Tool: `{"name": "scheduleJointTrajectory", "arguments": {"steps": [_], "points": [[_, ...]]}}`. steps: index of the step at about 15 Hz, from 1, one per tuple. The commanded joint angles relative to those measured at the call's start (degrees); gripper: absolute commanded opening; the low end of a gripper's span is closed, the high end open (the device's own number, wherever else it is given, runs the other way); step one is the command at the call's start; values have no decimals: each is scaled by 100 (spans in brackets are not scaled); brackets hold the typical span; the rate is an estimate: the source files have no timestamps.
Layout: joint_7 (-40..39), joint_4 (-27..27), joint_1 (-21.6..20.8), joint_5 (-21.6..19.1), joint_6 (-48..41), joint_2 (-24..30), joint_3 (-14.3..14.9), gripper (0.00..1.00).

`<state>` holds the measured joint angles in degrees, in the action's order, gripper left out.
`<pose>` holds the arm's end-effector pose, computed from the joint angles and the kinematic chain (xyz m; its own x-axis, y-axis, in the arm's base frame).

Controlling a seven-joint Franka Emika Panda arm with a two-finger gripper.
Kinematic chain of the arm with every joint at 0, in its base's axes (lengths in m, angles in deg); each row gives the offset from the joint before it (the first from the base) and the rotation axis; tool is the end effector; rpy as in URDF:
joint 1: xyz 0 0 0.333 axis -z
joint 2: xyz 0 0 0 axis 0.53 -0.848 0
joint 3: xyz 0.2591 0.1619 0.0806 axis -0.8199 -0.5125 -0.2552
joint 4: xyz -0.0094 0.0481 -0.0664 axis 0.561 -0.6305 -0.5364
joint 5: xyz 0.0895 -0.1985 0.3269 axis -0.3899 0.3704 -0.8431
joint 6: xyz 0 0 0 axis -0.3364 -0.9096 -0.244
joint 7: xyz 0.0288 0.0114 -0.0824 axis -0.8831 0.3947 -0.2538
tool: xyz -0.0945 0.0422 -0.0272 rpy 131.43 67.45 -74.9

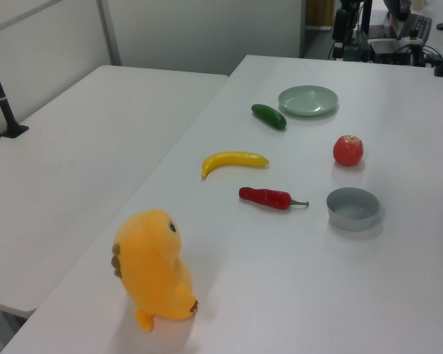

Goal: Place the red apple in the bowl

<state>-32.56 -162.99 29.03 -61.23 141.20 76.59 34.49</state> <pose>0.5565 0.0248 0.6211 0.9963 0.0452 0.0734 0.0482 -0.9981 -0.0391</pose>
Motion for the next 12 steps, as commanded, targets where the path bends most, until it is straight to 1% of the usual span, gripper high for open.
{"name": "scheduleJointTrajectory", "arguments": {"steps": [1,8,12], "points": [[-40,-166,-211,-134,26,109,131,100],[-40,-210,-212,-134,51,100,131,100],[-58,-421,-326,-125,95,13,96,100]]}}
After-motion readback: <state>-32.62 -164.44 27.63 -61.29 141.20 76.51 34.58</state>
